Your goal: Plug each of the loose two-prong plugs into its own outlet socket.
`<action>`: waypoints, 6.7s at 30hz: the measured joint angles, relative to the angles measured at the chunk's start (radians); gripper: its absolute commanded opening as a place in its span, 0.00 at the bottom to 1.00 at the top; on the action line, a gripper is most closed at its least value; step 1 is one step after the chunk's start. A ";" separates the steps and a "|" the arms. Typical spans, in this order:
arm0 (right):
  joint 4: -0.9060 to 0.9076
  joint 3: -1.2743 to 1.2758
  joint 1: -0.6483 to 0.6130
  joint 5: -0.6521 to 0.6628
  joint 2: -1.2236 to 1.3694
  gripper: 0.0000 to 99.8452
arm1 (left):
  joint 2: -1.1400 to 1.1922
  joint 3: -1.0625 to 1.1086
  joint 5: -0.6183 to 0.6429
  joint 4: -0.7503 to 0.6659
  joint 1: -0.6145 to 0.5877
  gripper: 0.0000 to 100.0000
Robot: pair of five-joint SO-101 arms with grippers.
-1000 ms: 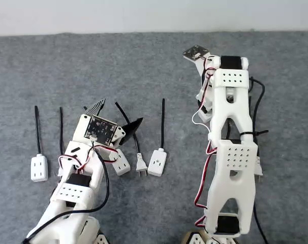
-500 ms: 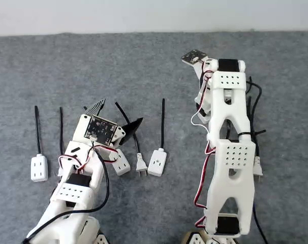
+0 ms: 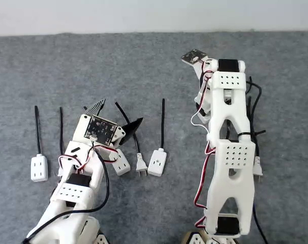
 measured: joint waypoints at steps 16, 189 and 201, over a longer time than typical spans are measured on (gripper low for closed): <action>0.086 -0.138 -0.006 0.017 0.046 0.19 | 0.003 0.000 0.000 0.000 0.000 0.41; -0.700 1.656 0.334 -0.839 -1.068 0.19 | 0.003 0.000 0.000 0.000 0.000 0.41; -0.698 1.665 0.322 -0.839 -1.003 0.19 | 0.003 0.000 0.000 0.000 0.000 0.41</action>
